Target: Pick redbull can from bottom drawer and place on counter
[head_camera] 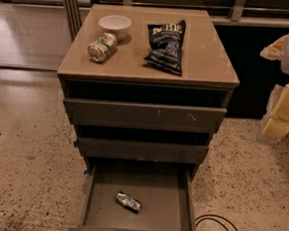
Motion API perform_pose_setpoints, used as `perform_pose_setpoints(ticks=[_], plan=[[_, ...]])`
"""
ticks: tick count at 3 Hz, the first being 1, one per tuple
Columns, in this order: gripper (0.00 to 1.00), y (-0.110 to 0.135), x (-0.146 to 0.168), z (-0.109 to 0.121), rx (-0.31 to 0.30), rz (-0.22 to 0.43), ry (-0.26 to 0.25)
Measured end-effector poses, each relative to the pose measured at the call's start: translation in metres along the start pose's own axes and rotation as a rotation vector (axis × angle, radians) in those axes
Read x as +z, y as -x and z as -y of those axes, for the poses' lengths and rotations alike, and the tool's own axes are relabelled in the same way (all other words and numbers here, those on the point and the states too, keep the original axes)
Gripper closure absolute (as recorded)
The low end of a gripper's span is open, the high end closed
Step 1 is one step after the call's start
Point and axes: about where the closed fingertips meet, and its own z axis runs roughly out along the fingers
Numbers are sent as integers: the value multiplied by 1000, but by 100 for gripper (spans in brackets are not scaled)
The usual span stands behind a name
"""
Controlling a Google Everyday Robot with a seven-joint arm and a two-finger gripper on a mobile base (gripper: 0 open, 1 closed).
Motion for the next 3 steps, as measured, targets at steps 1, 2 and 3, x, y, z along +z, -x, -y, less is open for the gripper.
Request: perform_pose_setpoints(ticks=[1, 2, 3], plan=[[0, 0, 0, 0, 0, 0, 0], [0, -1, 7, 1, 7, 27, -9], [0, -4, 35, 3, 29, 44, -33]])
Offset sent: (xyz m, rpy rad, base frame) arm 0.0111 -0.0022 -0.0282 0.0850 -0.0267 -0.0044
